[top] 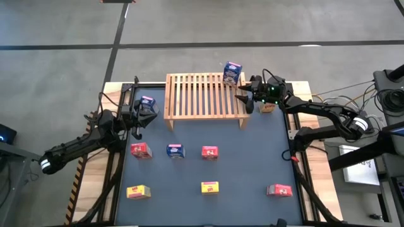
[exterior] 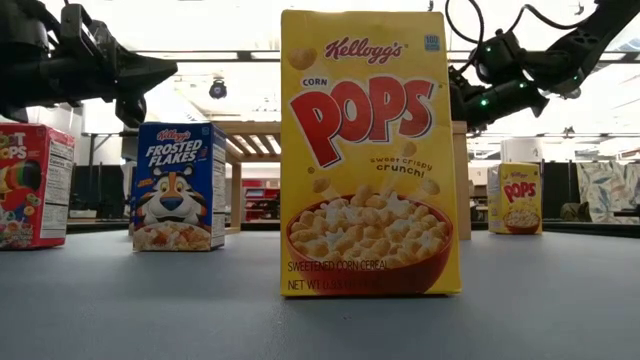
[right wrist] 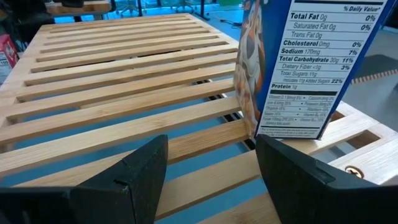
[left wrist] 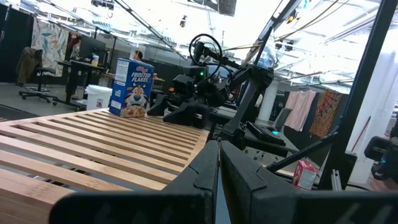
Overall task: Stack cereal on shelf
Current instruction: Put the bottom right blue cereal box on the shelf
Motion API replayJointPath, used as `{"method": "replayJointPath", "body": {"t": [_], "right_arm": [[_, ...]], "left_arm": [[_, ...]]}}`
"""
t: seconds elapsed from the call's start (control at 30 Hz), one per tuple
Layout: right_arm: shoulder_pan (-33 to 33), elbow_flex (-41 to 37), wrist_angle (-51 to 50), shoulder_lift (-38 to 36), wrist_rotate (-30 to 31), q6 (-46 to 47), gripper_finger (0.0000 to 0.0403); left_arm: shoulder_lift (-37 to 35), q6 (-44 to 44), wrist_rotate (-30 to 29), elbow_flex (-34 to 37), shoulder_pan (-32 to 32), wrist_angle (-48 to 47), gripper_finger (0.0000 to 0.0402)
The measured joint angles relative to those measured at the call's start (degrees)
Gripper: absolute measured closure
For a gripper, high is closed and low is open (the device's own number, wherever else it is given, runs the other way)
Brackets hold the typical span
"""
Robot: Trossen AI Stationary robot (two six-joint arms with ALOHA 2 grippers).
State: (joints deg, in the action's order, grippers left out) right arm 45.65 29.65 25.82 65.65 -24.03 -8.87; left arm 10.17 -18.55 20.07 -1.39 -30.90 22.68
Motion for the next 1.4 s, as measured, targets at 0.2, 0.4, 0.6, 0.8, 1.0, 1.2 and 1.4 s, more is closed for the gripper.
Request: {"method": "replayJointPath", "body": {"t": [0.2,0.4,0.6,0.8,1.0,1.2,1.4], "right_arm": [[0.0,0.6,-0.4,0.1,-0.7,-0.3,0.017],[-0.3,1.2,-0.1,0.1,-4.6,0.5,0.017],[-0.4,1.7,0.3,0.7,-4.4,0.6,0.017],[-0.4,1.9,1.1,1.2,-4.3,0.8,0.017],[-0.4,1.9,2.9,2.2,-4.3,2.1,0.017],[-0.4,1.9,4.1,3.1,-3.3,2.3,0.017],[-0.5,1.9,4.7,3.2,-2.6,1.7,0.017]], "left_arm": [[0.0,0.0,0.0,0.0,0.0,0.0,0.0402],[0.0,0.0,0.0,0.0,0.0,0.0,0.0402],[0.0,0.0,0.0,0.0,0.0,0.0,0.0402],[0.0,0.0,0.0,0.0,0.0,0.0,0.0402],[0.0,0.0,0.0,0.0,0.0,0.0,0.0402],[0.0,0.0,0.0,0.0,0.0,0.0,0.0402],[0.0,0.0,0.0,0.0,0.0,0.0,0.0402]]}}
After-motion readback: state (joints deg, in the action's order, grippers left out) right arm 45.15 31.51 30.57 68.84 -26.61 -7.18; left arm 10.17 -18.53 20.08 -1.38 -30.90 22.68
